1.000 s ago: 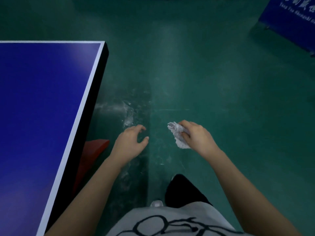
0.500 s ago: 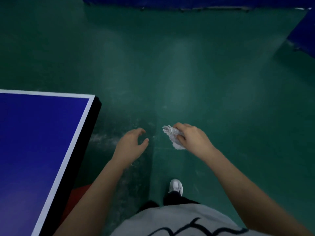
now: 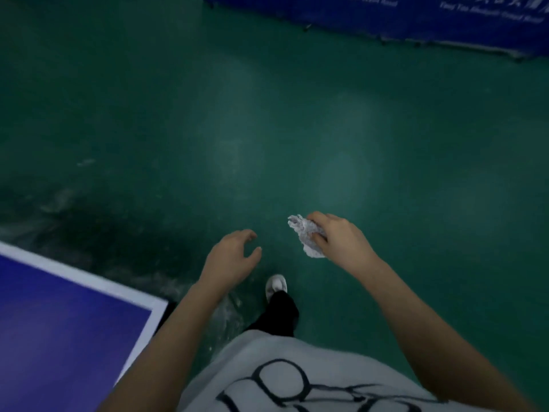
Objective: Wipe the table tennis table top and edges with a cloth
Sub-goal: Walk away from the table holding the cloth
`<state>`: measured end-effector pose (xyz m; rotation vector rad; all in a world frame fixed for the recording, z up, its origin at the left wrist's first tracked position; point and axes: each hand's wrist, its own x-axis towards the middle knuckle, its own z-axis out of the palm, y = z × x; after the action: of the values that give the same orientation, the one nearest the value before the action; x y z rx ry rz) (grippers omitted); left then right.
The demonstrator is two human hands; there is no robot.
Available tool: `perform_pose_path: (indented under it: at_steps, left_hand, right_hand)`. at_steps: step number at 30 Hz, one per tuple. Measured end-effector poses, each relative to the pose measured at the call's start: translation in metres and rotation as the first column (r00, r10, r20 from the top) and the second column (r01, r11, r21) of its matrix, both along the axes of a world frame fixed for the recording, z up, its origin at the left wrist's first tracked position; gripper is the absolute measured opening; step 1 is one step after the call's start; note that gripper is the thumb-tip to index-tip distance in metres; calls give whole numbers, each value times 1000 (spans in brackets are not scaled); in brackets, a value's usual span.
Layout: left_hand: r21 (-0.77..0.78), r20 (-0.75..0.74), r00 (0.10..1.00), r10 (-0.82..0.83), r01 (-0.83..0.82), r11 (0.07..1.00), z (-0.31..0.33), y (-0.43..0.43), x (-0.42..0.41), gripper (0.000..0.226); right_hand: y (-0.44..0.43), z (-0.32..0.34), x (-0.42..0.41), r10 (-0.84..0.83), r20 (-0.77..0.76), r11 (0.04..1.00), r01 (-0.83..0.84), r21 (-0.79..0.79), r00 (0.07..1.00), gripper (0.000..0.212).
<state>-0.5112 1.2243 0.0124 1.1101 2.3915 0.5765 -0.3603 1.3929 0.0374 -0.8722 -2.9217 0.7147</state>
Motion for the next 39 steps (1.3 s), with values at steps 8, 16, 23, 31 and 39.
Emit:
perform_pose_path:
  at_steps: [8, 16, 23, 31, 39]
  left_hand:
    - [83, -31, 986, 163, -160, 984, 31, 94, -189, 32]
    - [39, 56, 886, 460, -462, 886, 6, 94, -314, 34]
    - [18, 70, 731, 679, -682, 731, 5, 96, -464, 33]
    - [81, -37, 443, 896, -892, 444, 40, 54, -626, 32]
    - [15, -28, 266, 964, -964, 267, 9, -31, -758, 33]
  right_hand:
    - [99, 28, -209, 169, -33, 986, -168, 16, 985, 27]
    - [130, 7, -416, 470, 13, 882, -470, -23, 882, 31]
    - [138, 7, -630, 705, 18, 709, -705, -23, 709, 31]
    - [88, 18, -843, 878, -41, 475, -879, -30, 476, 21]
    - [-4, -16, -1024, 938, -57, 342, -939, -24, 343, 21]
